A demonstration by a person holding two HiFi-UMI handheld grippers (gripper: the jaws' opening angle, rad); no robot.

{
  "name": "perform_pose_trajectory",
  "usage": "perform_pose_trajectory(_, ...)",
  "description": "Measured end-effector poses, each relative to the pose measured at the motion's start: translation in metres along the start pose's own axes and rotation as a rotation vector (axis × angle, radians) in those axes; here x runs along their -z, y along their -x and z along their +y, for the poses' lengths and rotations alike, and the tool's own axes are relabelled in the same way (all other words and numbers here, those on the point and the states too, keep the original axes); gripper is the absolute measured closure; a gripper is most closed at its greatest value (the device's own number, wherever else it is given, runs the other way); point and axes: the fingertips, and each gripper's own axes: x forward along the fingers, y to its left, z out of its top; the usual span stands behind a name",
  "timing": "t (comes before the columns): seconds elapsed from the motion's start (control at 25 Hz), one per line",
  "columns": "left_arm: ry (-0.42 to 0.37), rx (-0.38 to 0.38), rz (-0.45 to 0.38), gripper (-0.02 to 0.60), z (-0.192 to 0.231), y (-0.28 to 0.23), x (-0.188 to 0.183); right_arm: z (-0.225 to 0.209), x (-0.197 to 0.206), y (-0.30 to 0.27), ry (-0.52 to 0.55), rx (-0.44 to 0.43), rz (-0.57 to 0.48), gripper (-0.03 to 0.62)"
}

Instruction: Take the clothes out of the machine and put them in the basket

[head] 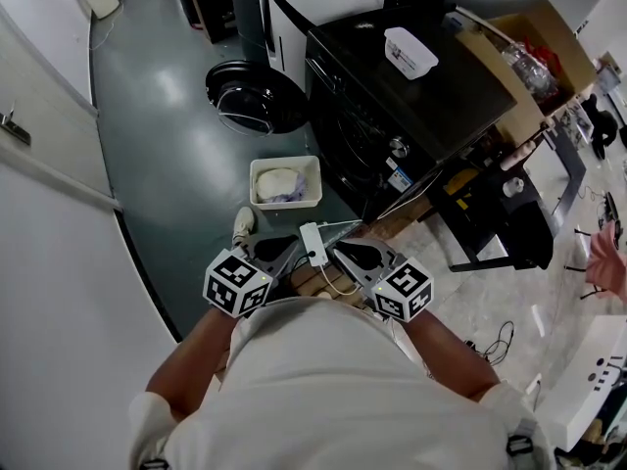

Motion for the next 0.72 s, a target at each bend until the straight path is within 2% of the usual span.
perform_pose_trajectory(0.72,-0.002,0.001,0.030,0.583,-0.0030,-0.0073,0.0088,-0.0055,0.0049,0.0072,-0.003,0.011,-0.008,0.559)
